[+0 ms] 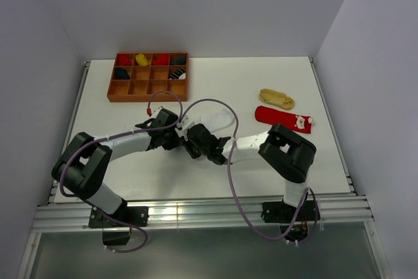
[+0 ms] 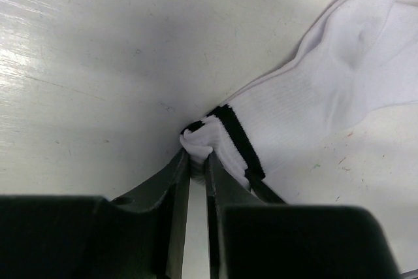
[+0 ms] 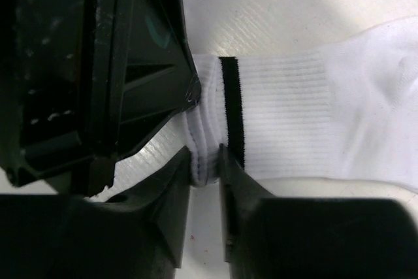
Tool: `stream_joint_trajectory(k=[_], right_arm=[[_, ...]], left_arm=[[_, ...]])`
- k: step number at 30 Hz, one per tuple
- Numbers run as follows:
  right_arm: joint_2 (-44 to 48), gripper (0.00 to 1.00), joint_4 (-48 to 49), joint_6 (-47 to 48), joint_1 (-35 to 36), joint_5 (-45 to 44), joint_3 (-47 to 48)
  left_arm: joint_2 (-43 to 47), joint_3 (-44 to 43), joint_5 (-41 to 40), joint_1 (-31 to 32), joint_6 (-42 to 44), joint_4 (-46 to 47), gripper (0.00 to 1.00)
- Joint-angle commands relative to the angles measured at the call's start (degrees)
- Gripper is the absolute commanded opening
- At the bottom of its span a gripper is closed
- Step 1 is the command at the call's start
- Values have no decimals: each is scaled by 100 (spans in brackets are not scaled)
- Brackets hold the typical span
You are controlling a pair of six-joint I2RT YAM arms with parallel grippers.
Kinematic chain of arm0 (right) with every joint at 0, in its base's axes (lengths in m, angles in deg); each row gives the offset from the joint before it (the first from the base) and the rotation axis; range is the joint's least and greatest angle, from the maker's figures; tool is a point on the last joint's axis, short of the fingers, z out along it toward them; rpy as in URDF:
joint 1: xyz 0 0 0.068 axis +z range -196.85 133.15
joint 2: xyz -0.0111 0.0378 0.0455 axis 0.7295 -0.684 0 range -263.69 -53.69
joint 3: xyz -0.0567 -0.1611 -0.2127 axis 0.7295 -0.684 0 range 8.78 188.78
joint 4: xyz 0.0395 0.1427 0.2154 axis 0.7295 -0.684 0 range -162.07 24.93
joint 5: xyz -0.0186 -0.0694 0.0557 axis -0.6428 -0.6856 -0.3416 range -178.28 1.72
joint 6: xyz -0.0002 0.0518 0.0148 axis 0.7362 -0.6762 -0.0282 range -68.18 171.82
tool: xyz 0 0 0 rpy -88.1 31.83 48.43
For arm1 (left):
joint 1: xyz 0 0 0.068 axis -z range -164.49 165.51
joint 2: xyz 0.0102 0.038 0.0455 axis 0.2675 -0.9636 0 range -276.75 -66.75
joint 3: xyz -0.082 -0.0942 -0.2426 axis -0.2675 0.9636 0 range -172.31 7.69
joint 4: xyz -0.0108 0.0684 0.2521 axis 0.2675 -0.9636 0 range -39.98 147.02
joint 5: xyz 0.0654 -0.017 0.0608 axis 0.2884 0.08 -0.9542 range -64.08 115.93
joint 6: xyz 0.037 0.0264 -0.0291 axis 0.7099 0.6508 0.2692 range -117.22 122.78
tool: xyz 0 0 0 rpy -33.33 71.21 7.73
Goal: Roll the socks
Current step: Roll the sock at the center of the board.
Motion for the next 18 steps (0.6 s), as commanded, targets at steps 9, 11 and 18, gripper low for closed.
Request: stream_joint_trajectory(k=[9, 11, 18], right_arm=[[-127, 0, -856, -463, -219, 913, 63], [-127, 0, -1049, -621, -455, 1336, 177], [-267, 0, -858, -1490, -1246, 3601, 257]], left_arm=[[333, 204, -279, 61, -160, -456, 39], [622, 300, -349, 61, -292, -447, 48], [1511, 687, -587, 61, -653, -192, 60]])
